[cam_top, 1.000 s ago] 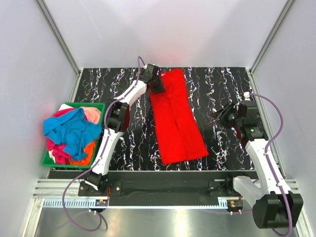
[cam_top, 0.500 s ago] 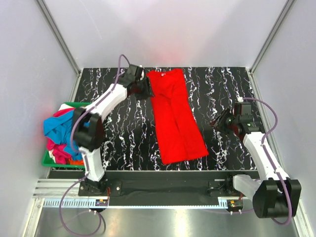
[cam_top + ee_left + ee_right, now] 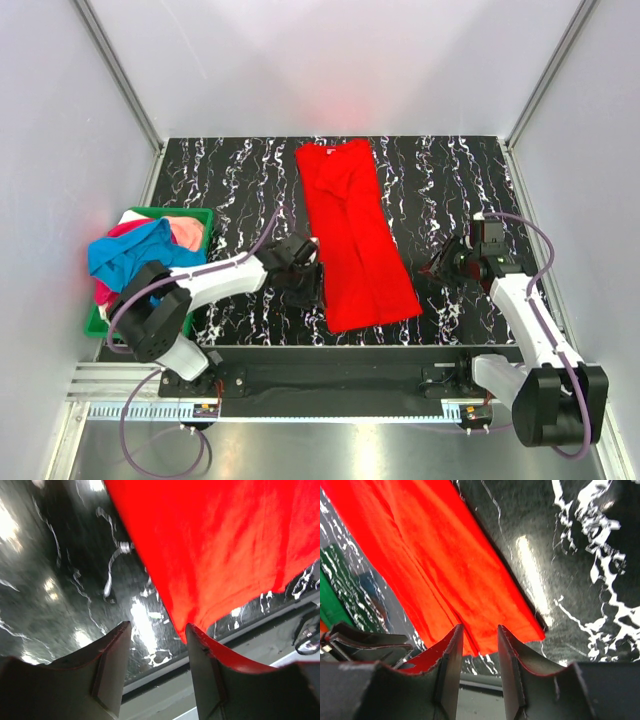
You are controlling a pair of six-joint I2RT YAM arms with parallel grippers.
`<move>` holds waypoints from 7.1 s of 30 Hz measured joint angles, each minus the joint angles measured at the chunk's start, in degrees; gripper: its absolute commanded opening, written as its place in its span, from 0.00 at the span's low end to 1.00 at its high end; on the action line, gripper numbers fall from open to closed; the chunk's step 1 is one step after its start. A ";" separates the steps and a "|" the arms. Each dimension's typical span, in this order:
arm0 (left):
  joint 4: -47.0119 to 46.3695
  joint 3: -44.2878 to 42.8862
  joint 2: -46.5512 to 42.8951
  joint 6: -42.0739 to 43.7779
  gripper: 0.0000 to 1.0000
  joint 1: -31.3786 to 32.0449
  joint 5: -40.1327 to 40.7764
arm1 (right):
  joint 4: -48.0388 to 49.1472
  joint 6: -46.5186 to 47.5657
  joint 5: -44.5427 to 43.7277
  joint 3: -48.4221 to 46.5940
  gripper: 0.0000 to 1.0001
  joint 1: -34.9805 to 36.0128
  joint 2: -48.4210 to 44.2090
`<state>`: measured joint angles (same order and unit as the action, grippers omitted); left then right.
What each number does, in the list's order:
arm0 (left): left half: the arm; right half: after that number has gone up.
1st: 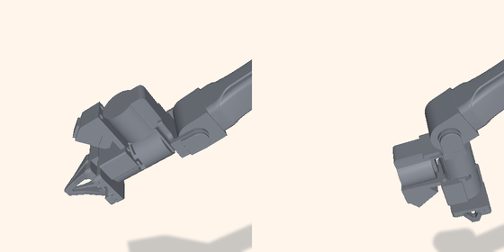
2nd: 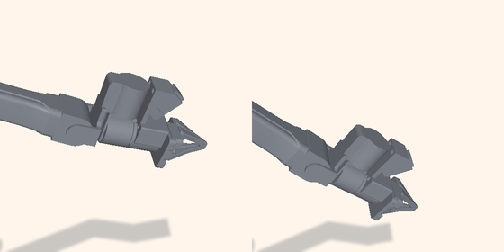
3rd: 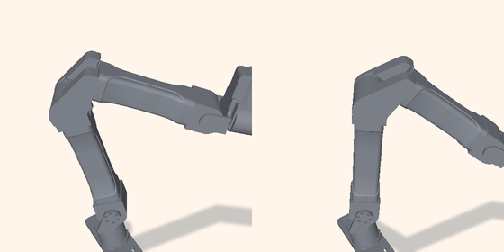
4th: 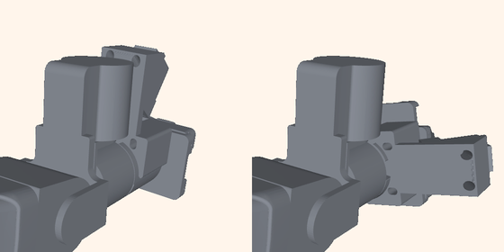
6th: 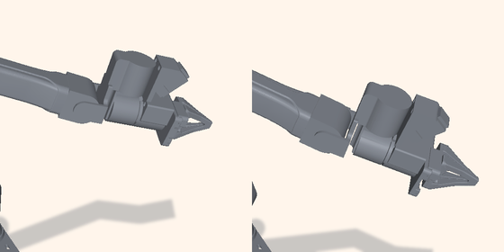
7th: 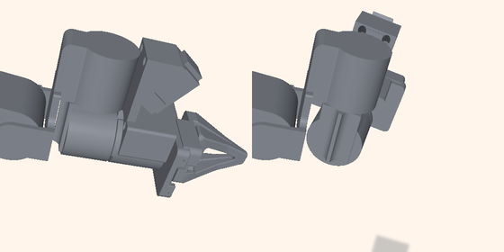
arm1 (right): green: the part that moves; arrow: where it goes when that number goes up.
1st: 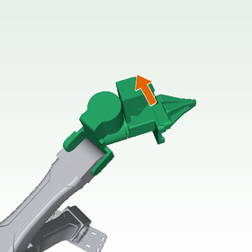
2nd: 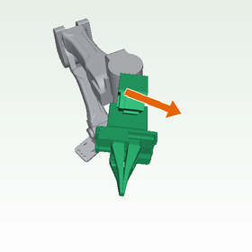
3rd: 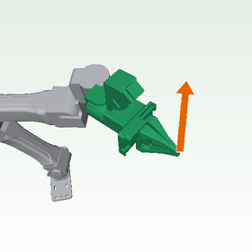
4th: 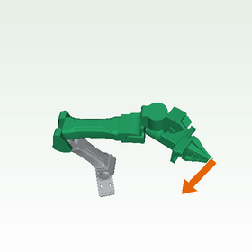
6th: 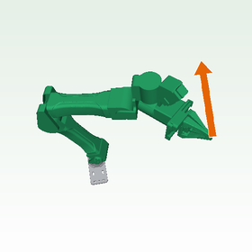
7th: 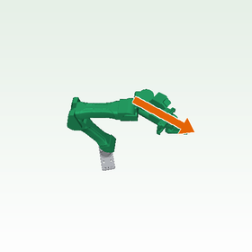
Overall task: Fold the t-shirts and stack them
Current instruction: Fold the tshirt
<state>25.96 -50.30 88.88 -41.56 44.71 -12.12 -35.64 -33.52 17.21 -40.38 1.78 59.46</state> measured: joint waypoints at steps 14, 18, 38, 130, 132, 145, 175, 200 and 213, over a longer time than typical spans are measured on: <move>-13.79 9.86 -1.40 -10.84 0.37 5.33 -2.75 | -0.76 -1.18 0.35 1.75 0.41 0.76 -3.04; -16.81 11.78 -0.96 -12.52 0.09 5.77 -4.20 | -0.74 -2.05 0.26 1.77 0.42 2.82 -2.47; 2.86 16.70 -15.13 -6.10 0.38 -0.85 5.27 | 1.92 -12.87 -2.80 10.32 0.42 23.80 1.20; 11.96 -47.54 31.74 8.74 0.00 -26.16 -2.23 | 4.31 3.63 -8.48 -48.39 0.00 17.16 54.55; 12.13 -49.77 32.98 8.85 0.00 -26.53 -2.54 | 4.22 4.02 -7.50 -49.92 0.00 16.35 55.87; 12.09 -58.18 39.67 9.11 0.00 -28.28 -3.76 | 4.02 5.03 -5.46 -57.22 0.00 14.75 62.51; 10.58 -37.44 24.09 10.27 0.53 -28.70 -2.64 | 2.75 6.40 1.46 -43.54 0.40 10.67 53.22; 8.31 -30.49 26.80 12.20 0.00 -25.79 -3.80 | 10.99 9.33 11.82 -32.24 0.01 11.04 55.23; 6.99 -21.62 20.68 10.67 0.00 -24.30 -0.28 | 15.69 7.10 10.36 -20.02 0.00 11.30 46.25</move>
<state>32.95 -71.92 109.56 -30.89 20.40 -12.40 -19.94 -26.41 27.57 -60.40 13.08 105.71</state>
